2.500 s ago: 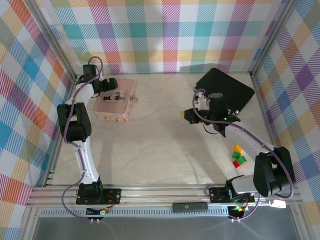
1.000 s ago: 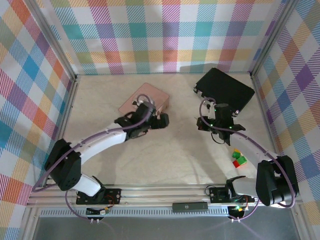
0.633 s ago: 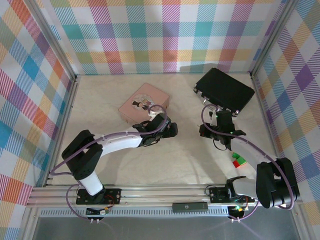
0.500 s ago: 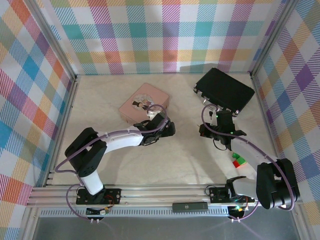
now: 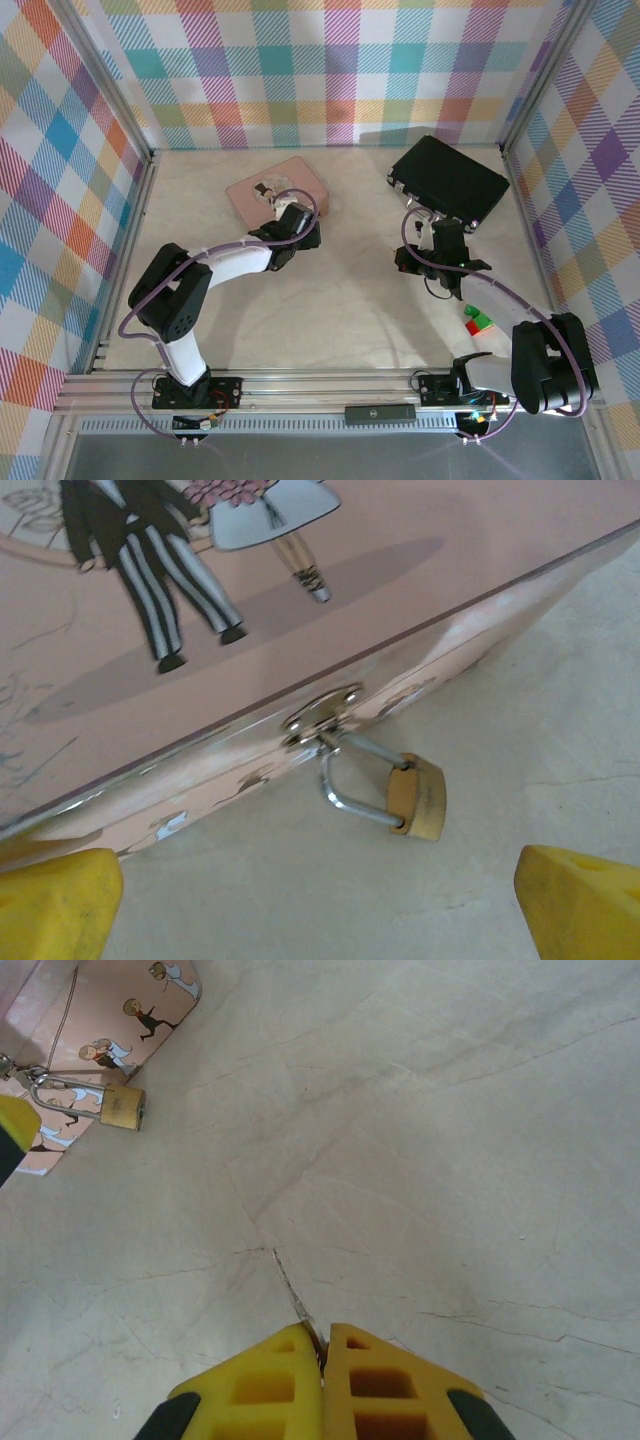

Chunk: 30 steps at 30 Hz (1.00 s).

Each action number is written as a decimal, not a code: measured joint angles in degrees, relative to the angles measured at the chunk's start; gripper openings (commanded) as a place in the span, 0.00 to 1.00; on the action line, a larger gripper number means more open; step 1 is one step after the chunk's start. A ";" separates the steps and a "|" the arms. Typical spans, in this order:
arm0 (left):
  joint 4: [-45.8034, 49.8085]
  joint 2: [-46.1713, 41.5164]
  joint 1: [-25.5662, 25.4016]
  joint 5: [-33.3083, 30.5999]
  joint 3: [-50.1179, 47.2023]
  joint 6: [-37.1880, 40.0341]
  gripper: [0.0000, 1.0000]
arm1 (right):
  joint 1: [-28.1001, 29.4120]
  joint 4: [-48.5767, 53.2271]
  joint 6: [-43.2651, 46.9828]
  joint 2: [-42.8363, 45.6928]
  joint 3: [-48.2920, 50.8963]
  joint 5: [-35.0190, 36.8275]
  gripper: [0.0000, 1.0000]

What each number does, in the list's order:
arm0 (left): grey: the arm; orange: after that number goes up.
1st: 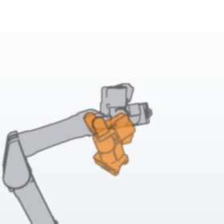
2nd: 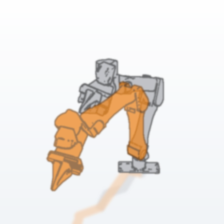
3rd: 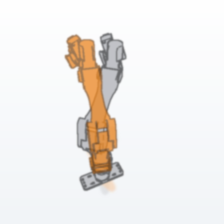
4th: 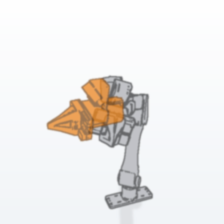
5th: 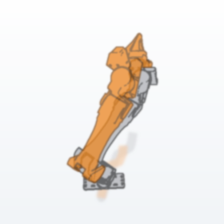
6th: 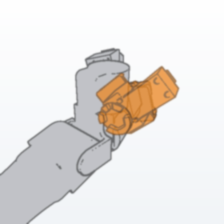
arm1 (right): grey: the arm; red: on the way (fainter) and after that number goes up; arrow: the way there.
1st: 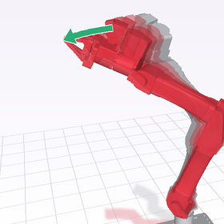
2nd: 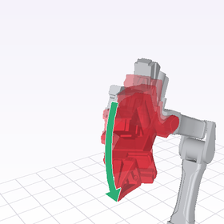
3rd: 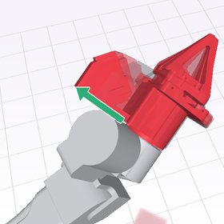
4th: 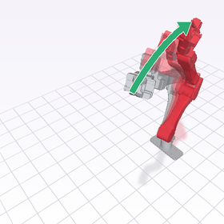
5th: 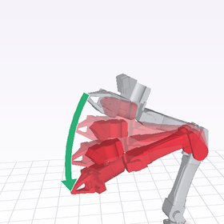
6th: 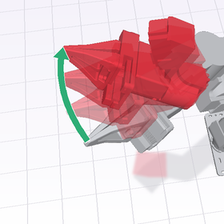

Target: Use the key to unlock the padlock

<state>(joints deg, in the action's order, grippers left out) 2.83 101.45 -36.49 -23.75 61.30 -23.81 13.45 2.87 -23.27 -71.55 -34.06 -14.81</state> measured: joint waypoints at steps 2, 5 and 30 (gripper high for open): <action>0.46 1.46 -0.59 0.11 2.12 1.22 1.00 | 0.00 -0.04 0.00 0.00 0.00 -0.46 0.00; 2.29 5.22 -2.23 -0.94 6.64 1.57 1.00 | 0.00 -0.04 0.02 0.00 0.00 -0.90 0.00; 19.58 24.17 -3.98 -18.32 24.04 -20.70 1.00 | 0.00 -0.15 2.36 0.17 -1.09 -3.37 0.00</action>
<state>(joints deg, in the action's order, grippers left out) 22.41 125.62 -40.47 -42.06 85.34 -44.51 13.45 2.72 -20.91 -71.37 -35.16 -18.17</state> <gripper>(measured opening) 0.996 0.046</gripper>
